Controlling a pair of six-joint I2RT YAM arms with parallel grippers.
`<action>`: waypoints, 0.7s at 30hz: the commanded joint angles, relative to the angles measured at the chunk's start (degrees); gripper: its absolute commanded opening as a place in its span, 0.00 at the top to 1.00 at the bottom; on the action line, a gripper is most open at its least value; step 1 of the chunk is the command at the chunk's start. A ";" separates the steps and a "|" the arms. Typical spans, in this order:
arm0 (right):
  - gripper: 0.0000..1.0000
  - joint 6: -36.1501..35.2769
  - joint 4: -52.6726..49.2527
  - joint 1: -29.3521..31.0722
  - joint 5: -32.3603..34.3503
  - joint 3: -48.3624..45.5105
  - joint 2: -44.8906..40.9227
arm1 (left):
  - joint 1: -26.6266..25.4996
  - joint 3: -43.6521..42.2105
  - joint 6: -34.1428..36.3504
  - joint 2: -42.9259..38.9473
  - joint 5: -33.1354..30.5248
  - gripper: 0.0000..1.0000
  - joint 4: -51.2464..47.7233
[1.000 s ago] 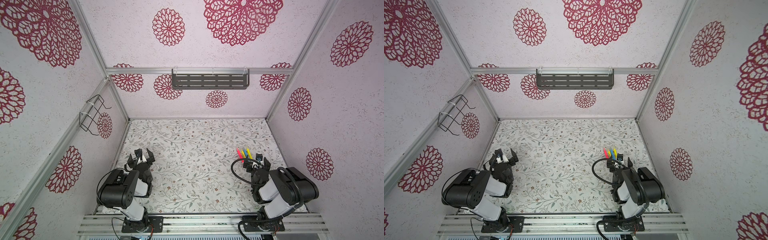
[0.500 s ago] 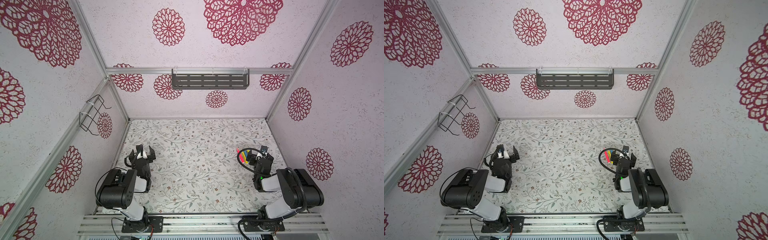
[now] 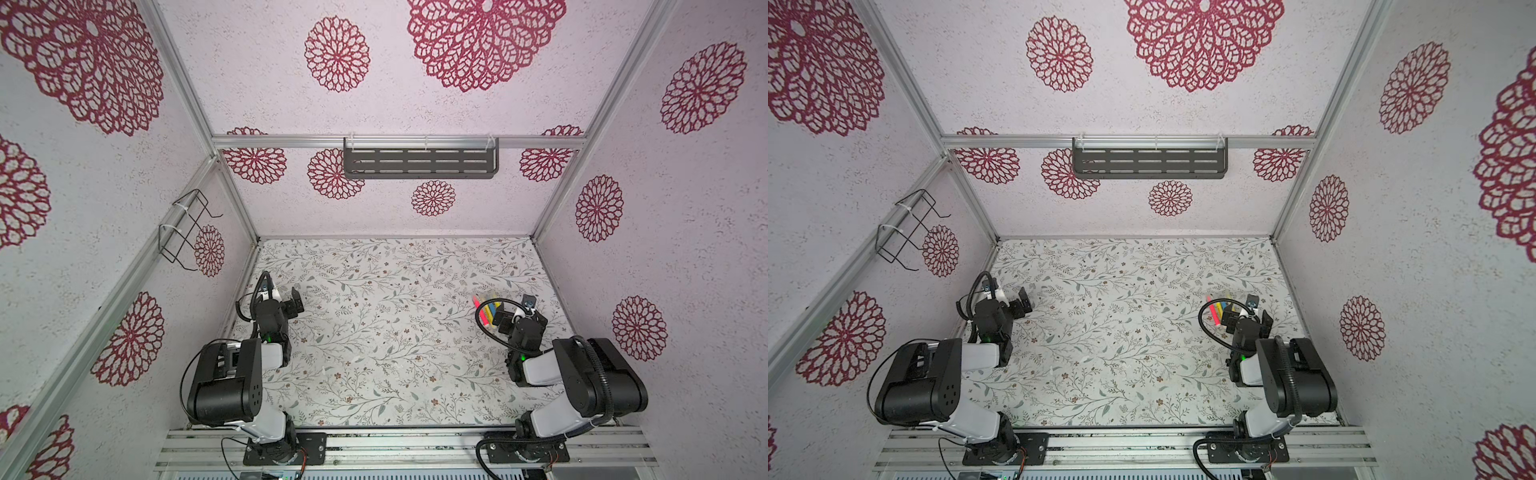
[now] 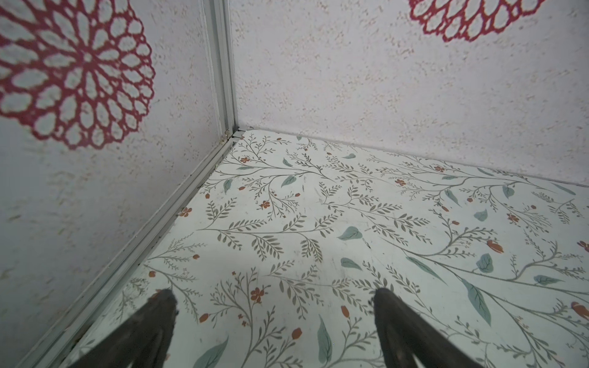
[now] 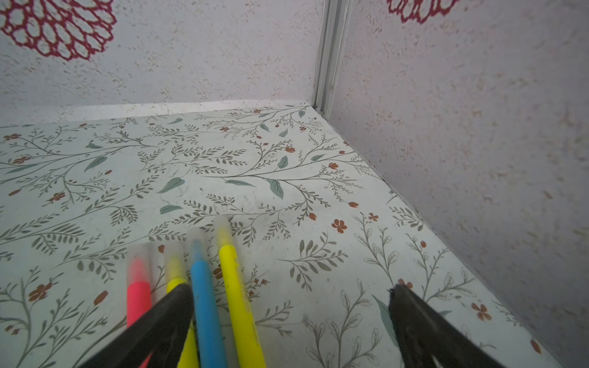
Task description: Insert the pens into the pen caps
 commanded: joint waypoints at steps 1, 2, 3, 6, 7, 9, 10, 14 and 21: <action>0.01 1.24 1.88 -0.14 1.53 0.65 -1.46 | 0.23 0.63 -0.27 -0.48 1.47 0.01 -1.15; 0.01 1.14 1.77 -0.07 1.49 0.75 -1.38 | 0.28 0.65 -0.29 -0.39 1.48 0.01 -1.26; 0.01 1.05 1.30 0.09 1.57 1.02 -1.36 | 0.29 0.67 -0.29 -0.39 1.48 0.01 -1.30; 0.01 0.93 1.41 0.11 1.58 0.93 -1.36 | 0.26 0.85 -0.29 -0.24 1.48 0.01 -1.46; 0.01 1.01 1.38 0.11 1.58 0.96 -1.38 | 0.28 0.84 -0.29 -0.30 1.48 0.01 -1.47; 0.01 1.02 1.42 0.11 1.58 1.03 -1.35 | 0.28 0.78 -0.29 -0.30 1.40 0.01 -1.48; 0.01 1.07 1.39 0.11 1.58 1.02 -1.36 | 0.28 0.76 -0.29 -0.39 1.48 0.01 -1.38; 0.01 1.00 1.67 0.11 1.62 0.87 -1.43 | 0.07 0.23 -0.29 -0.74 1.22 0.01 -0.73; 0.01 0.97 1.80 0.11 1.58 0.69 -1.51 | 0.14 0.14 -0.25 -0.74 1.21 0.01 -0.57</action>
